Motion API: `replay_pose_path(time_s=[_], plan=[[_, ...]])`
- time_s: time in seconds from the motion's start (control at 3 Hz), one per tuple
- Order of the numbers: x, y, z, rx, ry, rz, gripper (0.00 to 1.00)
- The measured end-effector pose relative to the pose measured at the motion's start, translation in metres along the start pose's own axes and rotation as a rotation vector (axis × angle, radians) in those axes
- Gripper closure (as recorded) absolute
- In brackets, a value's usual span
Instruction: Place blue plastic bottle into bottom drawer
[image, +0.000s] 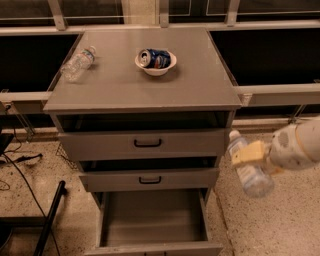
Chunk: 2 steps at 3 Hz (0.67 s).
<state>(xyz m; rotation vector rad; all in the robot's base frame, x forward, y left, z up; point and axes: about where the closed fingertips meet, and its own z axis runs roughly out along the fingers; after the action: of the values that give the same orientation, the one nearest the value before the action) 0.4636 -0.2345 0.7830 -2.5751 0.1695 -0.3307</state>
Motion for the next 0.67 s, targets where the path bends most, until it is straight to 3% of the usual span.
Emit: replay_pose_path(time_s=[0.67], plan=[[-0.041,0.038,0.096,0.159,0.046,-0.038,1.0]])
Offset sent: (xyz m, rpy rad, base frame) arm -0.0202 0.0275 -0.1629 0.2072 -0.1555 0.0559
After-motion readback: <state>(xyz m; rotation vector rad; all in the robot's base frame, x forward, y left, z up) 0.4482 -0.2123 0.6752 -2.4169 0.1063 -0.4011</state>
